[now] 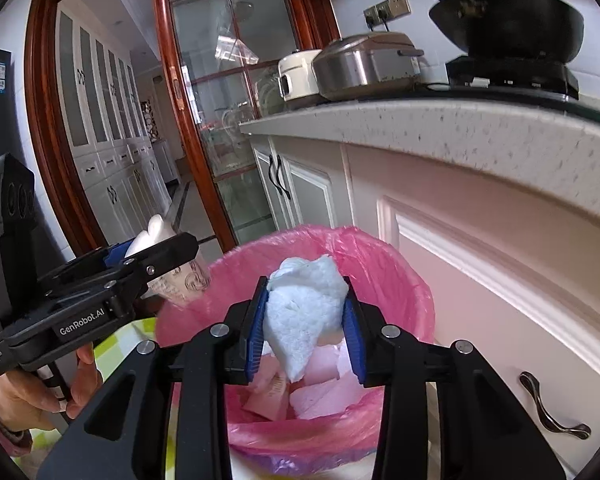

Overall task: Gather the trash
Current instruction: 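Carry the paper cup and tissue over the pink bin and open both tools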

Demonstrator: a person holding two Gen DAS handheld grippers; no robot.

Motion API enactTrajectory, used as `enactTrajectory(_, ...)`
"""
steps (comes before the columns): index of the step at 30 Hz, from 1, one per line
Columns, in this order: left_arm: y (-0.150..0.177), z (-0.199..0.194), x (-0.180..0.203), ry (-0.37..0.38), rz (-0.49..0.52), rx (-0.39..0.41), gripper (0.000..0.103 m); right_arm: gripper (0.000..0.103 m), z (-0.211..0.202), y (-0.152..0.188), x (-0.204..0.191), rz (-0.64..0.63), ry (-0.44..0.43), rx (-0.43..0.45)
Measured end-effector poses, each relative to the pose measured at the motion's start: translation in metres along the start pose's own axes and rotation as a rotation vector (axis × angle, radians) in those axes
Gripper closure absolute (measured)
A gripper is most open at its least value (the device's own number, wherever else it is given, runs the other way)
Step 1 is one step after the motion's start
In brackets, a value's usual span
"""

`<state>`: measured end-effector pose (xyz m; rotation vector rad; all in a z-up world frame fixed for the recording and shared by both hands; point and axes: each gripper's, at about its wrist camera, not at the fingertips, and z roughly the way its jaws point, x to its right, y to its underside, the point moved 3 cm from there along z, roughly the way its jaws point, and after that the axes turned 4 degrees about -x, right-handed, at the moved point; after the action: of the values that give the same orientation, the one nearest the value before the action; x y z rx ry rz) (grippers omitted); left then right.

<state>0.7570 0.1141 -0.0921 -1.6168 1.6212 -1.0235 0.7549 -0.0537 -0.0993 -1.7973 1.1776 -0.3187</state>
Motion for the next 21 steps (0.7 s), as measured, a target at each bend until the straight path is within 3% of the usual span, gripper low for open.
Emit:
enactTrajectory(3, 0.004, 0.007, -0.004, 0.016, -0.017, -0.003, 0.035, 0.043, 0.005, 0.005, 0.009, 0.029, -0.003, 0.001)
enactTrajectory(10, 0.000, -0.017, -0.005, -0.011, -0.017, 0.013, 0.033, 0.043, -0.017, 0.006, 0.014, 0.042, 0.014, 0.022)
enactTrajectory(15, -0.010, -0.082, -0.001, -0.026, -0.005, 0.049, 0.020, 0.043, -0.081, -0.001, -0.010, 0.011, 0.018, 0.049)
enactTrajectory(21, -0.009, -0.214, 0.029, -0.028, 0.027, 0.134, 0.005, 0.037, -0.190, 0.005, -0.066, -0.044, 0.068, 0.112)
